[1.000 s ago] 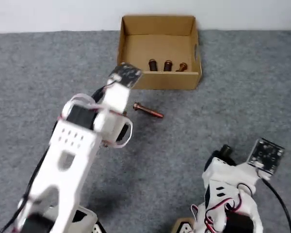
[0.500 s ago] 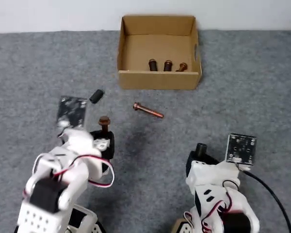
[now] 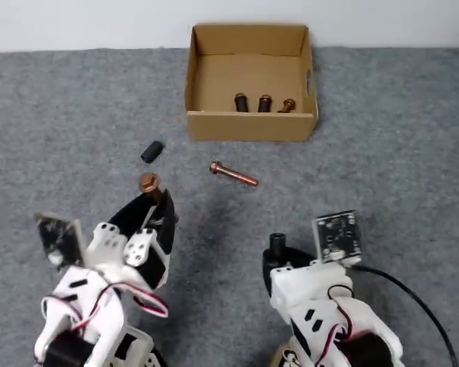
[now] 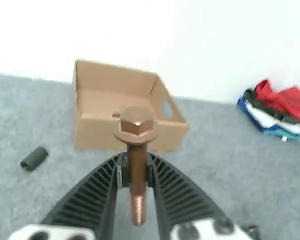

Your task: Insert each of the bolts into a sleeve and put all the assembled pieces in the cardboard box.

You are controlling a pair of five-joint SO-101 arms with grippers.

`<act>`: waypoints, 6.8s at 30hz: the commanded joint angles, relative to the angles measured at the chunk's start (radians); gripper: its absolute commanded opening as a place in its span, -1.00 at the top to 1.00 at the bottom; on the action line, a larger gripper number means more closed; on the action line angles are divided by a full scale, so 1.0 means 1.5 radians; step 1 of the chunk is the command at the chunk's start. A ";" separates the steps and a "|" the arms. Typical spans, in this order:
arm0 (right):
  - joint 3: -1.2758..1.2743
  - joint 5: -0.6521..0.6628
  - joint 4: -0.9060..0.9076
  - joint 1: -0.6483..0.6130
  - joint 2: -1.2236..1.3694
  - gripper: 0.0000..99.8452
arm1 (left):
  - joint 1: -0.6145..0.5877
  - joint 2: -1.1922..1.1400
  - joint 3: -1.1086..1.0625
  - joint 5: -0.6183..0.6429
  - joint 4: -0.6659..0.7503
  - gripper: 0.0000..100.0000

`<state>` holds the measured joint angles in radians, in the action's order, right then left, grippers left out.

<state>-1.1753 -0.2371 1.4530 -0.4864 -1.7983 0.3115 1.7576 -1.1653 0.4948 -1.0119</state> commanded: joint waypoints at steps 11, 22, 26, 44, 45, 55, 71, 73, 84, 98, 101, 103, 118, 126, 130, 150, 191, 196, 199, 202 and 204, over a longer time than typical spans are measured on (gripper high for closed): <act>-0.008 0.271 -0.117 -0.060 0.003 0.98 | 0.153 0.039 0.028 0.087 0.026 0.99; -0.006 0.292 -0.204 -0.137 0.004 0.98 | 0.241 0.038 -0.005 0.097 0.089 0.99; -0.004 0.316 -0.236 -0.138 0.002 0.98 | 0.238 0.038 -0.015 0.098 0.089 0.99; 0.005 0.365 -0.287 -0.140 0.003 0.98 | 0.186 0.039 -0.081 0.099 0.200 0.99; 0.005 0.365 -0.286 -0.149 0.003 0.98 | 0.185 0.039 -0.084 0.098 0.200 0.99; 0.004 0.365 -0.286 -0.185 0.003 0.98 | 0.187 0.037 -0.086 0.098 0.194 0.99; 0.006 0.367 -0.282 -0.128 -0.003 0.98 | 0.253 0.037 -0.064 -0.009 -0.068 0.70; 0.006 0.367 -0.281 -0.128 -0.003 0.98 | 0.251 0.036 -0.064 -0.011 -0.079 0.55; 0.002 0.365 -0.280 -0.125 0.003 0.98 | 0.157 0.035 0.022 -0.025 -0.083 0.47; 0.007 0.244 -0.118 0.190 0.005 0.98 | -0.129 0.039 -0.110 -0.192 -0.029 0.99; 0.007 0.243 -0.108 0.227 0.006 0.98 | -0.208 0.039 -0.176 -0.194 0.012 0.99; 0.009 0.243 -0.113 0.229 0.018 0.98 | -0.245 0.039 -0.208 -0.194 0.026 0.99; 0.365 0.238 -0.238 0.232 0.571 0.98 | -0.271 0.036 -0.345 -0.195 0.021 0.99; 0.505 0.238 -0.331 0.231 0.778 0.98 | -0.272 0.035 -0.345 -0.306 0.021 0.99; 0.599 0.238 -0.369 0.229 0.883 0.98 | -0.272 0.035 -0.345 -0.367 0.021 0.99; 1.276 0.242 -0.463 0.228 1.522 0.98 | -0.277 0.035 -0.345 -0.374 0.004 0.99; 1.885 0.292 -0.036 -0.030 1.895 0.98 | -0.277 0.035 -0.345 -0.374 -0.011 0.99; 1.871 0.296 -0.111 -0.082 1.949 0.98 | -0.277 0.035 -0.345 -0.374 -0.011 0.99; 1.871 0.296 -0.177 -0.101 1.999 0.98 | -0.277 0.035 -0.345 -0.374 -0.011 0.99; 1.872 0.296 -0.240 -0.116 2.045 0.98 | -0.277 0.035 -0.345 -0.374 -0.011 0.99; 1.871 0.297 -0.276 -0.125 2.073 0.98 | -0.278 0.035 -0.345 -0.374 -0.011 0.99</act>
<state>1.6141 0.1987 1.1216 -0.6552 1.2981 -0.0997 1.8067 -1.6886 -0.0575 -1.0211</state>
